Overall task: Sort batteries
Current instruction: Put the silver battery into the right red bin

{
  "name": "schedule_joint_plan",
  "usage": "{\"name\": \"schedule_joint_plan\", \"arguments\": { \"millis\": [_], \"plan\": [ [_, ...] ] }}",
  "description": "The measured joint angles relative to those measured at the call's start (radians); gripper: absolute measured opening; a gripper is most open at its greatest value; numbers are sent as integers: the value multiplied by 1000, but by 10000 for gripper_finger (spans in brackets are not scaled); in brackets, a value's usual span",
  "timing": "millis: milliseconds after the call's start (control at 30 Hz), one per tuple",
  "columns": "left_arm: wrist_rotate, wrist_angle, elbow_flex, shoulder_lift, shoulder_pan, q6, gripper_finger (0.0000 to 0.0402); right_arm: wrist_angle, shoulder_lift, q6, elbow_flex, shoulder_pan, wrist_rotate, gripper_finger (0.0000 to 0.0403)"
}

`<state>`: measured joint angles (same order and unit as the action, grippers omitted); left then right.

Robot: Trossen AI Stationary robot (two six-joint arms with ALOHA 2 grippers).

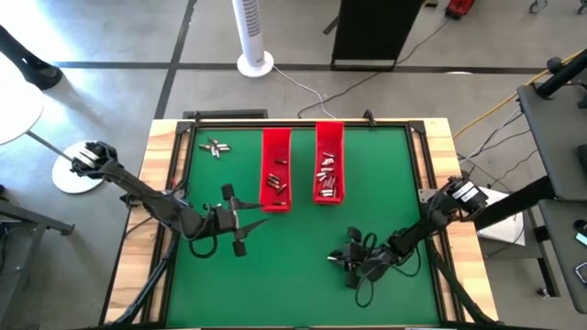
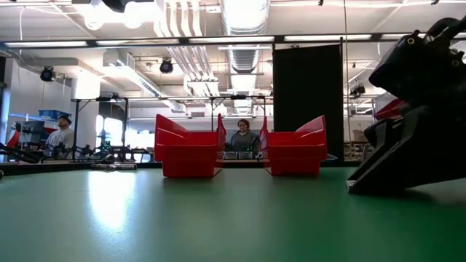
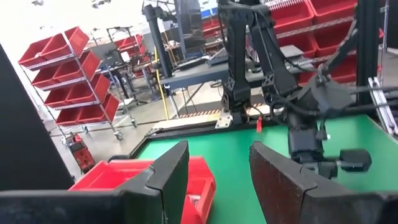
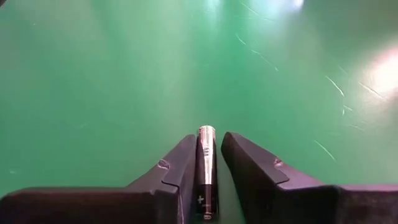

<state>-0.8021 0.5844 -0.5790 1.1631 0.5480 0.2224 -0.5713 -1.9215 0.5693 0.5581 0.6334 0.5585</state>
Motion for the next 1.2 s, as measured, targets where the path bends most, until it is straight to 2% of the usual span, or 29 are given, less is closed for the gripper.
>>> {"name": "schedule_joint_plan", "arguments": {
  "millis": [400, 533, 667, 800, 967, 1067, 1200],
  "plan": [
    [-2, 129, 116, -50, -7, 5, 150, -92, -73, -20, -3, 1, 21, 38],
    [-2, 125, 117, -49, -7, 5, 150, -66, -35, -53, -3, -8, -17, 29],
    [-3, 112, 117, -49, -7, 5, 150, 25, 56, -70, 23, -37, -61, 29],
    [-3, 47, 117, -49, -7, 2, 150, 235, 163, -162, 98, -75, -58, 31],
    [-3, 12, 117, -48, -7, -9, 150, 692, 270, -189, 294, -168, -49, 32],
    [-3, 10, 117, -48, -8, -10, 150, 954, 290, -181, 414, -260, -112, 32],
    [-3, 6, 117, -48, -9, -10, 150, 1169, 287, -240, 562, -384, -207, 32]
  ]
}}
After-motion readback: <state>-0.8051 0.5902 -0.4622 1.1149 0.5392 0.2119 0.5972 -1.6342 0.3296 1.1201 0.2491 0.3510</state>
